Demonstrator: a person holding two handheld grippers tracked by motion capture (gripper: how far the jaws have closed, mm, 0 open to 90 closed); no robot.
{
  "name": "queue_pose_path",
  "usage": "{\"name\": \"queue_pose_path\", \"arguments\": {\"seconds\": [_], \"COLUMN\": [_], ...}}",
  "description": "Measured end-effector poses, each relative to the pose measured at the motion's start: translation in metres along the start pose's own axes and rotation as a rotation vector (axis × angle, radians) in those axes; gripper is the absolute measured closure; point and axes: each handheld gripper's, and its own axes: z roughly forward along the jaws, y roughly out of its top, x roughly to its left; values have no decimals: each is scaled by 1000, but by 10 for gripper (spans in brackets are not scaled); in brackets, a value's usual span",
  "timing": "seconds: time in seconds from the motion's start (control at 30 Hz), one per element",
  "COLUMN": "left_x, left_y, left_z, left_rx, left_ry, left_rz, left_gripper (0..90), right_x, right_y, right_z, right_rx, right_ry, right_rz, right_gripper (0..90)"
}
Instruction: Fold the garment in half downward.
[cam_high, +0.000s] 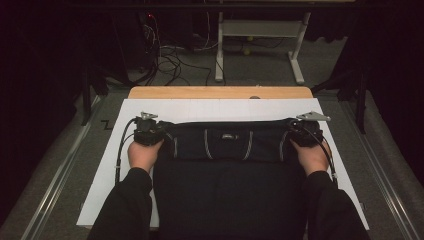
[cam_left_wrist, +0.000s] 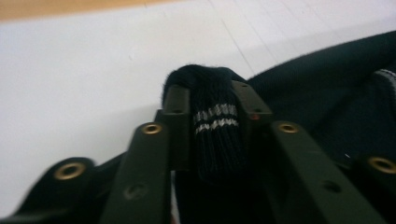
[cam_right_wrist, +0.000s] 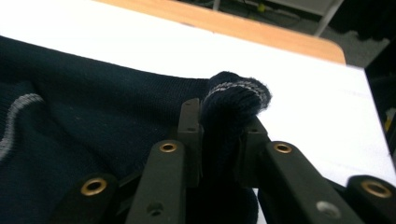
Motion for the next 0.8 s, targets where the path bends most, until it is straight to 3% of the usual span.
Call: {"name": "queue_pose_path", "arguments": {"seconds": [0.17,0.27,0.4,0.6,0.8], "left_x": [5,8,10,0,-15], "left_y": [-2,-2,-5,-15,-23], "left_z": [-2,-8,-22,-40,-42], "left_rx": [-1,5,-19,-53,-60], "left_ry": [3,-3,-23,-67,-118], "left_rz": [-34,-64,-65,-14,17], "left_gripper": [427,297,260,259,259], "right_x": [-2,-6,-9,-6,2], "right_y": [0,-2,-8,-21,-30], "right_z": [3,-2,-15,-33,-43], "right_rx": [-1,-13,-43,-65,-72], "right_ry": [2,41,51,93,137], "right_rz": [42,88,99,74,52], "right_gripper": [606,455,396,386,386]}}
